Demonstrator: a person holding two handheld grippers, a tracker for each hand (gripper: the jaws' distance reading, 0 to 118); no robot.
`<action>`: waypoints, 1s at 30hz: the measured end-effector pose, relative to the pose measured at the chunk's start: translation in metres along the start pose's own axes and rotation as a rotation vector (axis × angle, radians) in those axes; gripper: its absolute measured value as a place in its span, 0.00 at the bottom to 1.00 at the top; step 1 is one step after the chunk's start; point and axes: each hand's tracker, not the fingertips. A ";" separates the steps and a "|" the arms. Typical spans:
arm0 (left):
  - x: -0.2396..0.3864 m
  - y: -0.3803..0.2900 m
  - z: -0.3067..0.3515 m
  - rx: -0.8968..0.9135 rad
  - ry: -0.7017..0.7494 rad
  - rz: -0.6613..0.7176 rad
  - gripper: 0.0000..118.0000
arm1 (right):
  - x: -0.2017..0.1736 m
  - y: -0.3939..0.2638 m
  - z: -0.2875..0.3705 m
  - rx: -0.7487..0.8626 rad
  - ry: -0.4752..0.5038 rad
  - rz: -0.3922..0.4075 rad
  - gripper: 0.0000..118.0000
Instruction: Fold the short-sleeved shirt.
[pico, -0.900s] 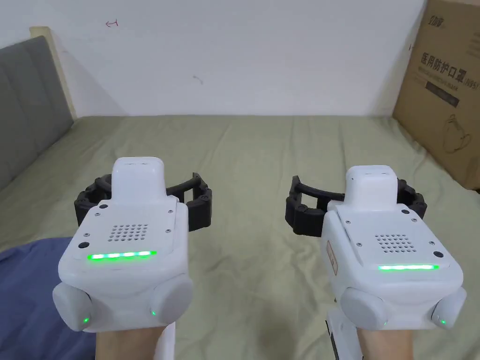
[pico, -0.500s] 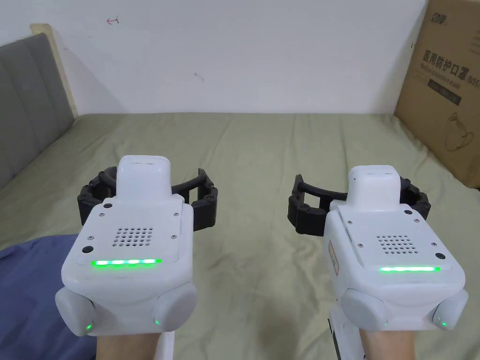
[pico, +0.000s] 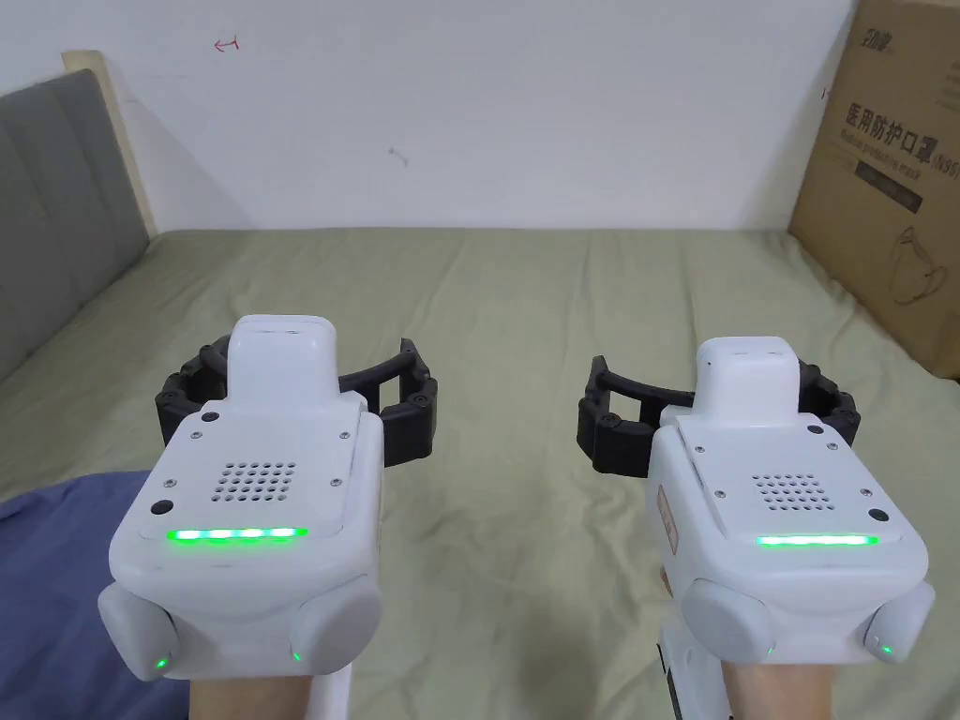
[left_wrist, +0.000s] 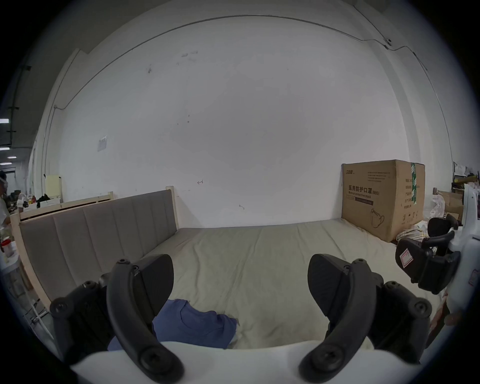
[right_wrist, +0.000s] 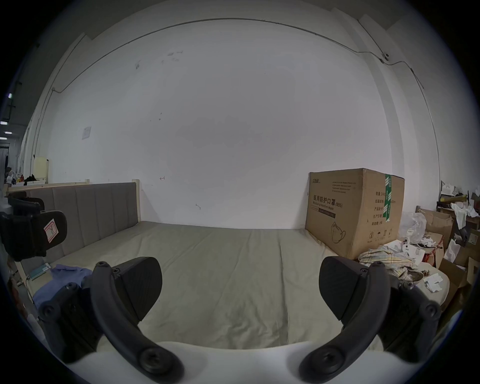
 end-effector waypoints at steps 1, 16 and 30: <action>0.001 0.000 0.000 0.002 0.006 -0.009 0.91 | 0.000 0.000 0.000 0.001 0.000 0.002 1.00; 0.000 0.000 -0.001 0.012 0.003 -0.010 0.91 | 0.001 0.002 0.000 0.002 0.001 -0.004 1.00; 0.000 -0.002 -0.002 0.030 -0.006 -0.027 0.91 | 0.002 0.001 -0.001 -0.006 0.003 -0.022 1.00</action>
